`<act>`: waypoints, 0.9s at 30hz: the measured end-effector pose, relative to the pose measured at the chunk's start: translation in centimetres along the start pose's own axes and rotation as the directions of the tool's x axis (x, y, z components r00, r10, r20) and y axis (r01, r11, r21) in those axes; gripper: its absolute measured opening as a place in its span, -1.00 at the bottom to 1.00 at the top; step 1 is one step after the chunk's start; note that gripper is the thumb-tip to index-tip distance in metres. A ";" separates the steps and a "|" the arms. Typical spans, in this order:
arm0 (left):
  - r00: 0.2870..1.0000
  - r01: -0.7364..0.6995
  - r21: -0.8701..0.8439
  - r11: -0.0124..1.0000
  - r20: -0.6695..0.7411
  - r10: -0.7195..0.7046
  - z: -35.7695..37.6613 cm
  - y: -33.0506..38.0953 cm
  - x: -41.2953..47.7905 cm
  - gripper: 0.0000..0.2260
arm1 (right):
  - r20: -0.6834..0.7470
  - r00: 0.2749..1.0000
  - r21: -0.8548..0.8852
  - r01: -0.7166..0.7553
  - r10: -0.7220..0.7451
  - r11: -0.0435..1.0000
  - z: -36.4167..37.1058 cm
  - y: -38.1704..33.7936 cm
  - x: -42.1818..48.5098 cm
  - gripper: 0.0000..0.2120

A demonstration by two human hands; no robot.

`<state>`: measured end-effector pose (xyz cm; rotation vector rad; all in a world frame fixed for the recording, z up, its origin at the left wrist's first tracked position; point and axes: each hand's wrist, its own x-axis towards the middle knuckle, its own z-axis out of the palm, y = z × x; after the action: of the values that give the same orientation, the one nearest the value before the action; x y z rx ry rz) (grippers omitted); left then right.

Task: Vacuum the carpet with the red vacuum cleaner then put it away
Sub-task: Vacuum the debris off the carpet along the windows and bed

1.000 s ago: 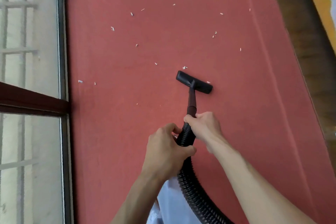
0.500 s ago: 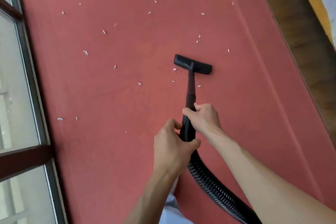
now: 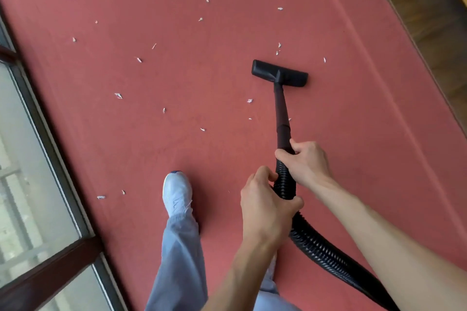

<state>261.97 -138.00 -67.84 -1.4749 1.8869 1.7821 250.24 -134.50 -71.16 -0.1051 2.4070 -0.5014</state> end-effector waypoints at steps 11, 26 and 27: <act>0.998 -0.068 0.018 0.998 0.002 0.068 -6.0 3.8 7.8 -0.76 | -0.053 0.997 0.022 -0.057 0.059 0.998 1.2 -8.4 5.2 -0.70; 0.999 0.013 0.013 1.000 -0.037 -0.012 -3.6 5.5 3.9 -0.81 | 0.033 0.999 0.012 0.002 -0.002 1.000 -2.1 -5.5 3.2 -0.67; 0.999 0.018 -0.005 1.000 -0.030 -0.018 -2.9 5.7 3.0 -0.81 | 0.044 0.999 -0.003 0.002 -0.002 1.000 -3.0 -4.8 2.8 -0.64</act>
<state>257.80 -143.05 -65.27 -1.5233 1.8790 1.7672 245.90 -138.51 -68.88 -0.1189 2.3653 -0.4917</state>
